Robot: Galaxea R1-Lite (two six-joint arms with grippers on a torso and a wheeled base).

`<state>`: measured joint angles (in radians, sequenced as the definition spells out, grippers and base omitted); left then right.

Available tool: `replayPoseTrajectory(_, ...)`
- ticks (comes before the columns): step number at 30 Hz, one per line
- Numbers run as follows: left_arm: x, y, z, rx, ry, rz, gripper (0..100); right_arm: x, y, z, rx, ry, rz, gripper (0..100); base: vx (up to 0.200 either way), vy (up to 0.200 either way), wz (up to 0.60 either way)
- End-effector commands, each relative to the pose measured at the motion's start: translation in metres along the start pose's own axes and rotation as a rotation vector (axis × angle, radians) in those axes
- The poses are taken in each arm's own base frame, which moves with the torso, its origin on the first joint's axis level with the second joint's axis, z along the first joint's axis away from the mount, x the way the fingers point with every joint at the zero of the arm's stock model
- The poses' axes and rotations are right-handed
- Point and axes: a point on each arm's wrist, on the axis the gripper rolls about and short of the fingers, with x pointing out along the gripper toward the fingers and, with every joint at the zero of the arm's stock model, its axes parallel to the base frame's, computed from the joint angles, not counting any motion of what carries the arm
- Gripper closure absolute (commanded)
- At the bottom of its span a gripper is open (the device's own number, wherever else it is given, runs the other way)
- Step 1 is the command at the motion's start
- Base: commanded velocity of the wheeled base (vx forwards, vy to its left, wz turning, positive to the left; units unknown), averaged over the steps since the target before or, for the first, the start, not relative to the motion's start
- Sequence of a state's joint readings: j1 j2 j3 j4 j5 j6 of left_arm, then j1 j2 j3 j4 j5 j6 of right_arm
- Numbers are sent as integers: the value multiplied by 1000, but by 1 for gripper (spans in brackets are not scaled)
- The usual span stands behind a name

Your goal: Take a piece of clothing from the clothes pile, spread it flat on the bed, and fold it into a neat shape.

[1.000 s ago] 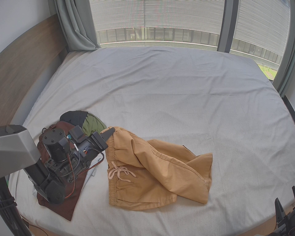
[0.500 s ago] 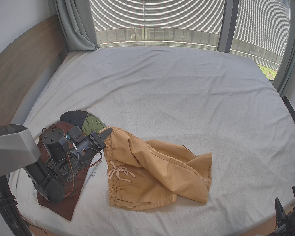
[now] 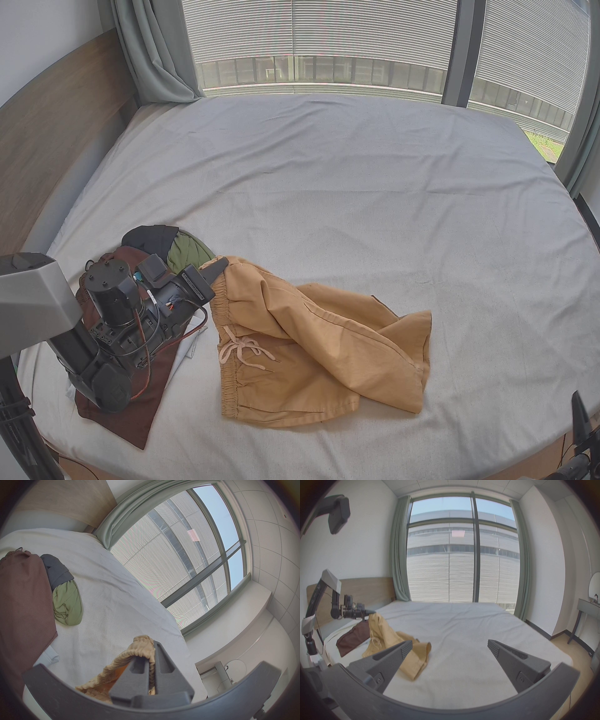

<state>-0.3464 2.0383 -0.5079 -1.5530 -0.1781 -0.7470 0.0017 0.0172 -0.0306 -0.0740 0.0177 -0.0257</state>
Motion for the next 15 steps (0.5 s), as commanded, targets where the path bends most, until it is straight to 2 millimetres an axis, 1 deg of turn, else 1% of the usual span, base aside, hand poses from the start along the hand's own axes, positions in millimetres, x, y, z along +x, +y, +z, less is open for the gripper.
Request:
replayPoseTrajectory(1, 0, -1, 1, 1, -2, -2, 100, 3, -1, 50, -5, -109, -2, 0, 0, 0, 0)
replayPoseTrajectory(2, 0, -1, 1, 1, -2, -2, 100, 9, -2, 73, -3, -108, 4, 0, 0, 0, 0)
replayPoseTrajectory(4, 0, 0, 1, 1, -3, -1, 100, 15, -2, 83, 2, -91, 11, 0, 0, 0, 0)
replayPoseTrajectory(6, 0, 1, 1, 0, -4, 2, 100, 28, -2, 84, 10, -18, 38, 0, 0, 0, 0)
replayPoseTrajectory(7, 0, 1, 1, 0, -4, 2, 100, 28, -2, 84, 10, -18, 38, 0, 0, 0, 0)
replayPoseTrajectory(11, 0, 4, 3, 0, -8, 11, 100, 50, -1, 84, 39, 97, 84, 0, 0, 0, 0)
replayPoseTrajectory(12, 0, 4, 3, 0, -8, 11, 100, 51, -1, 84, 40, 102, 87, 0, 0, 0, 0)
replayPoseTrajectory(15, -1, 5, 4, 1, -14, 14, 100, 67, 0, 89, 41, 162, 108, 0, 0, 0, 0)
